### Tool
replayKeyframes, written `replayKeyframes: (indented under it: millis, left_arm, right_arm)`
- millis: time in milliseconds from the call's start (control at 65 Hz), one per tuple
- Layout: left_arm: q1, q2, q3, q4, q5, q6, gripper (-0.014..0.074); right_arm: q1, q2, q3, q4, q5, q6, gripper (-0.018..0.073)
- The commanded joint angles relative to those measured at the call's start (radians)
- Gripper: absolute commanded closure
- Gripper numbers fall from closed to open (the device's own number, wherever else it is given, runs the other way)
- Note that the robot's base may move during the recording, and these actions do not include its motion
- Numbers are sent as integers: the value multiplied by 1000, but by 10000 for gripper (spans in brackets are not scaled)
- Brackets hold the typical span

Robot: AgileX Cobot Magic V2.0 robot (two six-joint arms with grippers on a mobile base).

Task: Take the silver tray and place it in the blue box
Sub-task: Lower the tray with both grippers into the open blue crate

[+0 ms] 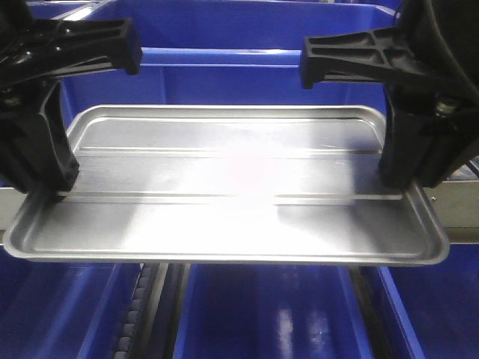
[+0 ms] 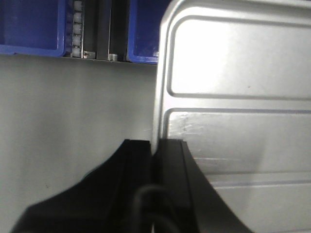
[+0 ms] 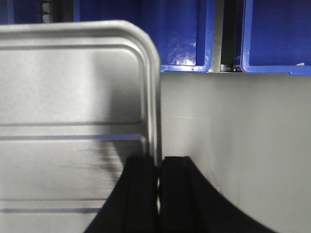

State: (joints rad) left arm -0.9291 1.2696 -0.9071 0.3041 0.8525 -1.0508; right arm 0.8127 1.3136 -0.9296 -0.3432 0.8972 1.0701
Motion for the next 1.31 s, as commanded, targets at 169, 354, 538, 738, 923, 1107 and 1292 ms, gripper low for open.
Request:
replayKeyframes:
  millis: [169, 354, 538, 738, 923, 1107, 1292]
  left_arm:
    - [-5, -28, -25, 30, -23, -10, 700]
    - [-5, -28, -25, 47, -46, -10, 700]
    - [-5, -28, -25, 47, -47, -10, 700]
    - [-5, -28, -28, 52, -54, -10, 700]
    - [-5, -30, -161, 108, -7, 24, 700]
    - [46, 5, -373, 193, -57, 87, 700]
    - [165, 104, -550, 191, -183, 214, 700]
  right_arm:
    - [-4, -31, -24, -50, -24, -5, 489]
    - [-4, -31, -24, -50, -9, -5, 489]
    - [-4, -31, -24, -50, 7, -5, 489]
    - [-4, -31, -29, -64, -36, -5, 489]
    - [-4, -35, -159, -120, -26, -7, 489]
    - [-51, -8, -328, -288, -60, -35, 489]
    - [-166, 47, -471, -288, -201, -115, 489]
